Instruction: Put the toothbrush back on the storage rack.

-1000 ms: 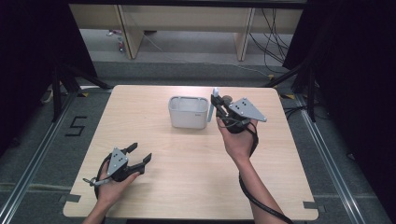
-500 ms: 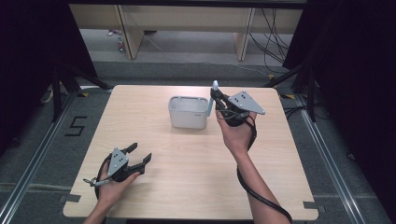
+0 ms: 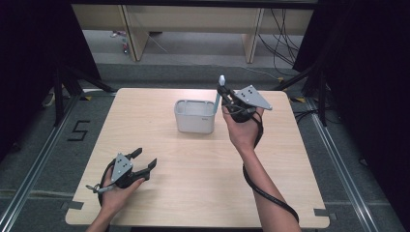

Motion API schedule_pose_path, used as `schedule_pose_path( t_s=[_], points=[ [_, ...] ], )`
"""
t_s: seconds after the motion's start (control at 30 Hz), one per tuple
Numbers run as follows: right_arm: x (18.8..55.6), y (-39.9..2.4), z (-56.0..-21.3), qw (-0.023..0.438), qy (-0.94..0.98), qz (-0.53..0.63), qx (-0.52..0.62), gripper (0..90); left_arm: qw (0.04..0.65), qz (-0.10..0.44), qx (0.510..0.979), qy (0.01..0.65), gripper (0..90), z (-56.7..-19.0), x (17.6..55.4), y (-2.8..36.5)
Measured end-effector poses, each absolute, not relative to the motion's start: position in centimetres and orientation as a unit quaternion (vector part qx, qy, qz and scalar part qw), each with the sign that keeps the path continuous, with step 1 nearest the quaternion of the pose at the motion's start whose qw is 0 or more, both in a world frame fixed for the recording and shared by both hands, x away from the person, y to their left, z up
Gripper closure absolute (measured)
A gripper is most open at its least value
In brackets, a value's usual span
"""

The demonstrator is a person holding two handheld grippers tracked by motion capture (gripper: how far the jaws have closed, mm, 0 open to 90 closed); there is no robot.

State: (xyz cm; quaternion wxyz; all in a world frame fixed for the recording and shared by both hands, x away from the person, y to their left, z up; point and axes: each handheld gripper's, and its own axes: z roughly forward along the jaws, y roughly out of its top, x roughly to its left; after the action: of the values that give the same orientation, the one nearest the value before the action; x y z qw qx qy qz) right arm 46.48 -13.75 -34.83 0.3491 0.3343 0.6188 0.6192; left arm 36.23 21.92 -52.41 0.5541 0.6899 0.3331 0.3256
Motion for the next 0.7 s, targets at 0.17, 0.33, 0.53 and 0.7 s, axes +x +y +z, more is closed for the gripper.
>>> schedule_pose_path(
  t_s=[0.17,0.33,0.53,0.7],
  points=[
    [47.2,-13.7,-34.7,0.361,0.621,0.613,0.33,84.8,0.555,0.324,0.691,0.331,30.0,-52.4,36.2,21.9],
    [47.6,-13.5,-34.6,0.358,0.613,0.62,0.334,84.7,0.55,0.324,0.692,0.336,29.8,-52.4,36.1,22.0],
    [48.2,-13.4,-34.7,0.366,0.614,0.616,0.33,84.7,0.548,0.324,0.693,0.339,29.7,-52.3,36.1,22.0],
    [48.7,-13.2,-35.0,0.359,0.616,0.615,0.337,84.7,0.548,0.324,0.693,0.339,29.7,-52.3,36.1,22.0]
  ],
)
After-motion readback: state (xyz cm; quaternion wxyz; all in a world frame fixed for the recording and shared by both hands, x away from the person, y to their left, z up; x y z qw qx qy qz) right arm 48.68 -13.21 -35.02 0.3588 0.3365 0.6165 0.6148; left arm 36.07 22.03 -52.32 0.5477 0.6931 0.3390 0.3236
